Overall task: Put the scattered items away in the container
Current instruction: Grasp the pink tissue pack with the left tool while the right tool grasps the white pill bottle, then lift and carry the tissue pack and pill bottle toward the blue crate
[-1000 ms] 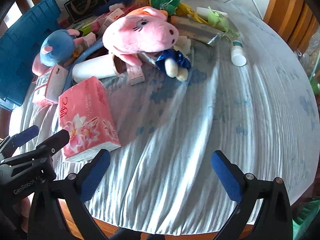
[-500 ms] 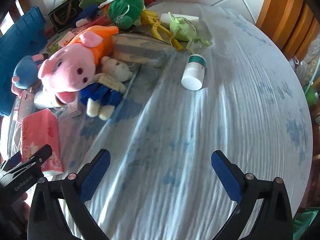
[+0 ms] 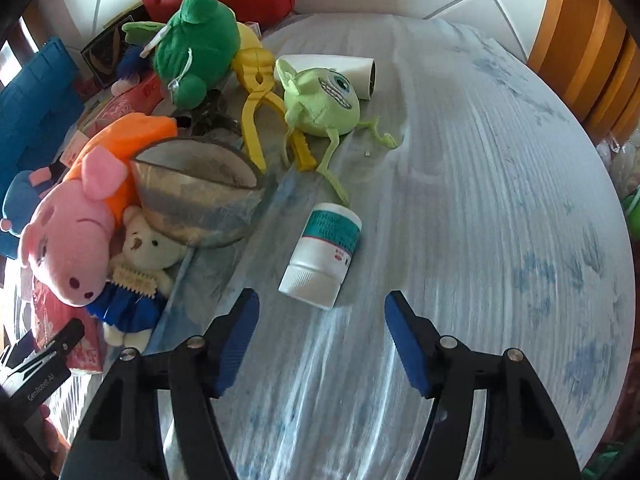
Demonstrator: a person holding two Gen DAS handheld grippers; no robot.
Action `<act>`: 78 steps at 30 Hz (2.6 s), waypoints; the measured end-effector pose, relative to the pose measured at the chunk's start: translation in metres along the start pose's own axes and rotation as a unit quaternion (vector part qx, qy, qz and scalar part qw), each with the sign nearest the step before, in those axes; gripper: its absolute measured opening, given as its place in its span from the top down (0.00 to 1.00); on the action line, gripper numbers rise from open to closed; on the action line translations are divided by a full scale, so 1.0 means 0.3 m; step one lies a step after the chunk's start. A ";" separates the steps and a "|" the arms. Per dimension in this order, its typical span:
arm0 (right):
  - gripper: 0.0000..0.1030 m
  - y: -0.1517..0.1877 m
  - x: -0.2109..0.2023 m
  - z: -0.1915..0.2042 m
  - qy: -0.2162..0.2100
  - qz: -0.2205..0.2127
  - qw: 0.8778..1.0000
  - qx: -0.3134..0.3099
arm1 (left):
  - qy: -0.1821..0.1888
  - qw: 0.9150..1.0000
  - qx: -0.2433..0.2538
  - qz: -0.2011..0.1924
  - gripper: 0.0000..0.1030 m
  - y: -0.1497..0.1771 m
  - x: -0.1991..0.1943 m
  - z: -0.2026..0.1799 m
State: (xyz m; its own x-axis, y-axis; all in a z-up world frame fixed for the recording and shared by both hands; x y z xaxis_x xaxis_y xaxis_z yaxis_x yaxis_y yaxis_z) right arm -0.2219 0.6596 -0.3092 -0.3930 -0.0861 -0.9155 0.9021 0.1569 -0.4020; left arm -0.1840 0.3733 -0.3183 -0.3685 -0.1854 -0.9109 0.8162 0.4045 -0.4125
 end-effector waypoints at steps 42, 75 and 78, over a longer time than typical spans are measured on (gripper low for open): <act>0.66 -0.020 0.088 0.060 0.016 0.016 0.997 -0.079 | 0.007 1.000 0.026 -0.010 0.11 0.141 -0.089 -0.021; 0.67 -0.094 -0.618 0.943 -0.113 -0.195 0.947 -0.228 | 0.024 0.978 -0.032 -0.202 0.11 -0.118 -0.645 0.654; 0.67 -0.107 -0.662 1.146 -0.111 -0.210 0.942 -0.238 | 0.030 0.975 -0.029 -0.219 0.11 -0.180 -0.695 0.823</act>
State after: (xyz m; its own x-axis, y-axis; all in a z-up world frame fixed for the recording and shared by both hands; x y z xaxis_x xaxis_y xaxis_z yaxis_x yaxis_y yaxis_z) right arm -0.1114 0.3334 -0.1088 -0.6033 -0.4344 -0.6689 0.4718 0.4819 -0.7384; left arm -0.0413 0.1692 -0.1055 -0.7027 -0.2991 -0.6456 0.5491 0.3490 -0.7594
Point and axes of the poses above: each gripper's, at about its wrist camera, not at the fingertips, and x roughly the way its jaws point, z to its left, y to its underside, the point moved 4 cm from there along x, roughly the way its jaws point, and after that the axes turned 10 degrees about -x, right-handed, at the moved point
